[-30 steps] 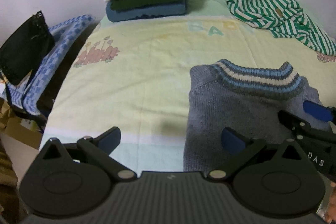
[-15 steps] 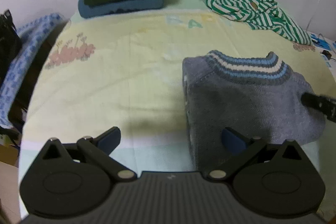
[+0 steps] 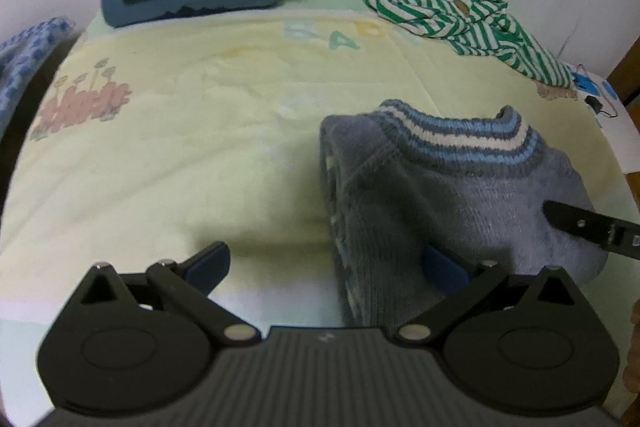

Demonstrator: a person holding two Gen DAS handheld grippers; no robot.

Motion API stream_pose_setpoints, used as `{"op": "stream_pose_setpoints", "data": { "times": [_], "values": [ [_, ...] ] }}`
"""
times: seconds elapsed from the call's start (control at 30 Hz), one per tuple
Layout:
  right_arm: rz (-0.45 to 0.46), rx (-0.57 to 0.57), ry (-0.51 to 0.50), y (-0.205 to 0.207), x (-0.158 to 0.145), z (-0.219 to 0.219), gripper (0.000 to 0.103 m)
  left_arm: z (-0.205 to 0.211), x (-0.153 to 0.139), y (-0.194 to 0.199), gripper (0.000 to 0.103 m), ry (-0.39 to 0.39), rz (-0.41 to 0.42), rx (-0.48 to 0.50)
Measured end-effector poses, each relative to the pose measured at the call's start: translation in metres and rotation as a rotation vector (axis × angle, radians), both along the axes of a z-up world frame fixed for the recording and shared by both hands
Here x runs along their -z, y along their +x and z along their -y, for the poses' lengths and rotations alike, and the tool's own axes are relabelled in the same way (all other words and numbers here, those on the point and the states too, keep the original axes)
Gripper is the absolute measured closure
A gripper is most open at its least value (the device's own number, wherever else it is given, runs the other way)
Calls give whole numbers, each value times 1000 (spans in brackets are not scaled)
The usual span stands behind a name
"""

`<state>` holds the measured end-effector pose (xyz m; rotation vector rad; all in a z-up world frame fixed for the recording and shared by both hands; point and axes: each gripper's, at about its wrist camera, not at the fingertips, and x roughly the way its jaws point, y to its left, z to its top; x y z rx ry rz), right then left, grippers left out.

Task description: Fold clothes

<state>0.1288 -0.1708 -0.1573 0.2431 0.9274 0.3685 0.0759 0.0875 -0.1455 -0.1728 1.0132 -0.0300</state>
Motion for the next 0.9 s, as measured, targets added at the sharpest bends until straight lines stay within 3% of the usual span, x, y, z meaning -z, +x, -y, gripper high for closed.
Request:
{"op": "stream_pose_setpoints", "data": {
  "times": [0.27,0.5,0.9],
  "values": [
    [15,-129,-27,20,7,-19,23,-16,14,18,1,-152,-45,1],
    [31,-170,-25,27,7,-21,23,-24,15,23,0,-194,-47,26],
    [-36,-204,54,23,5,-5,25,-17,12,21,1,-212,-30,117]
  ]
}}
